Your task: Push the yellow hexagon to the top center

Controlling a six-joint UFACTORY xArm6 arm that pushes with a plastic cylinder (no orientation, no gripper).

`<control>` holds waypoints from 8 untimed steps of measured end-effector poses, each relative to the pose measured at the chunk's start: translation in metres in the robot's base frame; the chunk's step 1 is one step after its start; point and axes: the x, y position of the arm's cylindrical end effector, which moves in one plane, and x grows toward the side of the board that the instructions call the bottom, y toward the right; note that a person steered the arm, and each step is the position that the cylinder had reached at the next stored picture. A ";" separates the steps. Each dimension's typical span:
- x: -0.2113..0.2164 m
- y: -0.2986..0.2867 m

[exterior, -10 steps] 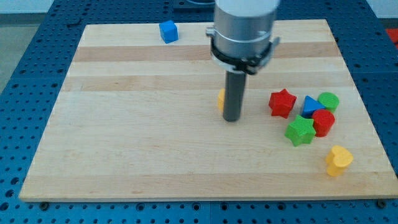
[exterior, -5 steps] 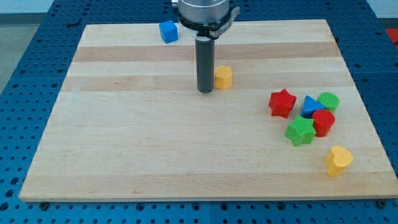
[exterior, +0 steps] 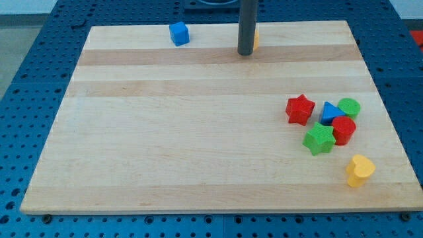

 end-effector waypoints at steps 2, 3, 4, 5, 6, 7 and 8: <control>-0.005 0.052; -0.033 0.064; -0.045 0.056; -0.045 0.044; -0.045 0.053; -0.043 0.066; -0.037 0.066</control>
